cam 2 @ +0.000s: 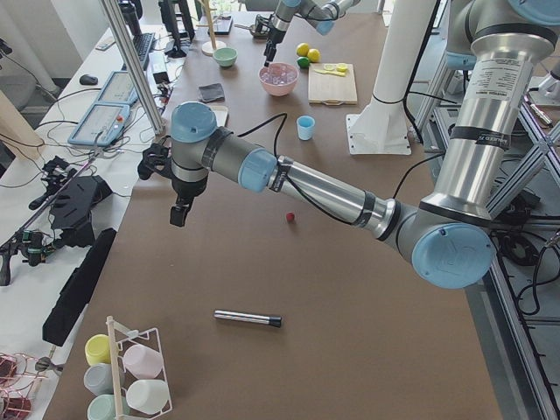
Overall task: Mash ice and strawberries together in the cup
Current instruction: 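Lower the right gripper into the bowl to grasp a third ice cube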
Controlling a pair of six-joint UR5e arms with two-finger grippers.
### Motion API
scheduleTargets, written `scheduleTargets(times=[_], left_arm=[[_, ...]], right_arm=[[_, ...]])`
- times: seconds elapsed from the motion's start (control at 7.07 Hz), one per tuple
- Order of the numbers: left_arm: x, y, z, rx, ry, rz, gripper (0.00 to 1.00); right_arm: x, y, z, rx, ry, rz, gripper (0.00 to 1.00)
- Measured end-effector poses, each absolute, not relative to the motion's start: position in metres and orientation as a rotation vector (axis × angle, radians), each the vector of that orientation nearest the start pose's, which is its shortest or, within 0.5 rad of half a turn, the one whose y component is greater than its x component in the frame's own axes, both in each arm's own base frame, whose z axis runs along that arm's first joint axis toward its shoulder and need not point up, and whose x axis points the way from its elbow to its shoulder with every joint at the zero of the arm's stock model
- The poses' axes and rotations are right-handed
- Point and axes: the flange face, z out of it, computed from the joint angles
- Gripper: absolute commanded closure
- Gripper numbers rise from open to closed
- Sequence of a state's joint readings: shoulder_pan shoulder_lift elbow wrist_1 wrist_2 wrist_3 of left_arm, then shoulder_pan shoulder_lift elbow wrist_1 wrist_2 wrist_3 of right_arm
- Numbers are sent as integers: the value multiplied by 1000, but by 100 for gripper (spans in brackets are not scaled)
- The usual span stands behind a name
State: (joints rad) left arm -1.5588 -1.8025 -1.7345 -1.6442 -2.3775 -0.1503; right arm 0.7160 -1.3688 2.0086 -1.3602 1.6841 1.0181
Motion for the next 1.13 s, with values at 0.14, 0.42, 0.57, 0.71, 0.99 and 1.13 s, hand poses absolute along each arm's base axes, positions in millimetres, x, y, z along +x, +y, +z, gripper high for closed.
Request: scheduleTargets(times=[0.14, 0.42, 0.57, 0.71, 0.99, 1.13], left_arm=[[-51, -579, 436, 385, 823, 71, 1], [-47, -579, 429, 395, 824, 82, 1], [-45, -580, 429, 394, 824, 86, 1], [-43, -580, 428, 394, 825, 91, 1], [-42, -579, 430, 391, 824, 92, 1], [-42, -578, 432, 389, 823, 91, 1]], right_arm=[[-327, -444, 345, 399, -735, 149, 0], [-342, -435, 363, 384, -693, 242, 0], [-351, -430, 366, 380, -680, 271, 0], [-360, -424, 366, 377, -677, 301, 0], [-382, -412, 369, 386, -664, 330, 0], [-389, -408, 372, 390, -656, 341, 0]])
